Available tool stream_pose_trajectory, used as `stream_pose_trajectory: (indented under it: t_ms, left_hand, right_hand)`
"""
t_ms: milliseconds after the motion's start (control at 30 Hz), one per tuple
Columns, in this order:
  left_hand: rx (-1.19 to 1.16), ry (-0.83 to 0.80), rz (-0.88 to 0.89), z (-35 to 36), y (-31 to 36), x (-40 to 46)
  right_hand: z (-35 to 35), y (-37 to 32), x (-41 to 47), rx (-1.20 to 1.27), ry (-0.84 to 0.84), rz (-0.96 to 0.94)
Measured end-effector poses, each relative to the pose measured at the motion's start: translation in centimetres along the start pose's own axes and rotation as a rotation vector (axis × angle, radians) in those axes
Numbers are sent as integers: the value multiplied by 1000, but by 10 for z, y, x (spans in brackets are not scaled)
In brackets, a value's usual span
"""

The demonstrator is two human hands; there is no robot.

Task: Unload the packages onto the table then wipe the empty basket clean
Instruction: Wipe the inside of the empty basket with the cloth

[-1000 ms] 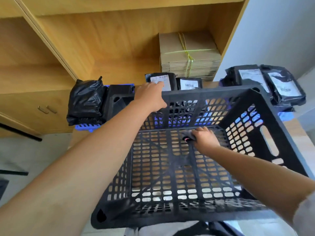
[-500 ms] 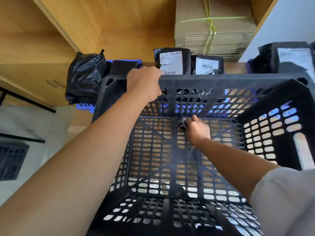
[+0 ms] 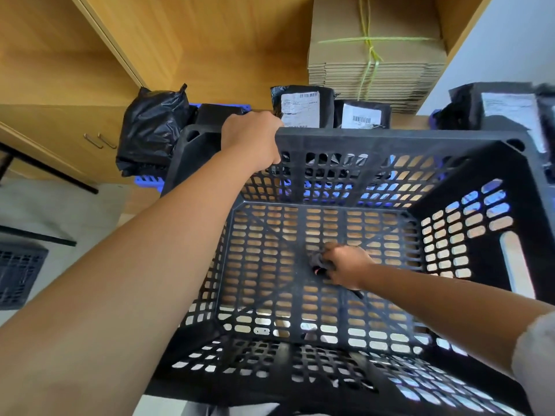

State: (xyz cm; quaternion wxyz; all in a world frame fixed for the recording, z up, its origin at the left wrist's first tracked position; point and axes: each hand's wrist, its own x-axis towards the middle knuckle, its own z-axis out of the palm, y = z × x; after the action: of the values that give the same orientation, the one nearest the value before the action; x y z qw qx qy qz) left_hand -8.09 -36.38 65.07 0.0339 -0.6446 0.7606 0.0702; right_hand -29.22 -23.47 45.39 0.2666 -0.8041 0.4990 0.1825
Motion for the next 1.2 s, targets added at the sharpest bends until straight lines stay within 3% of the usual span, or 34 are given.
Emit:
stream_pose_trajectory:
  t_ms: [133,300,400,500,933,1067,1133,1200]
  left_hand:
    - [-3,1,-15,0,0,1]
    - [-4,-12,-32,1,0,0]
    - [0,-1,-20,4,-2,2]
    - [-7,-12,-16,2,-2,2]
    - [-6,7,-5,3,-2,4]
    - [-7,10,-9,3,-1,3]
    - [-12,10,-11,3,0,3]
    - [-19,8,-20,2,-1,2]
  right_hand:
    - [-17,0,2,-33,-157,-54]
    - [-51,14,23,29,226,104]
    - [-43,13,34,17,221,175]
    - [-18,3,27,15,235,128]
    - [43,-14,-47,-7,-68,-132]
    - [21,-9,-55,14,-301,-226]
    - [9,1,-56,23,-164,-205]
    - [-1,14,-44,20,137,-114]
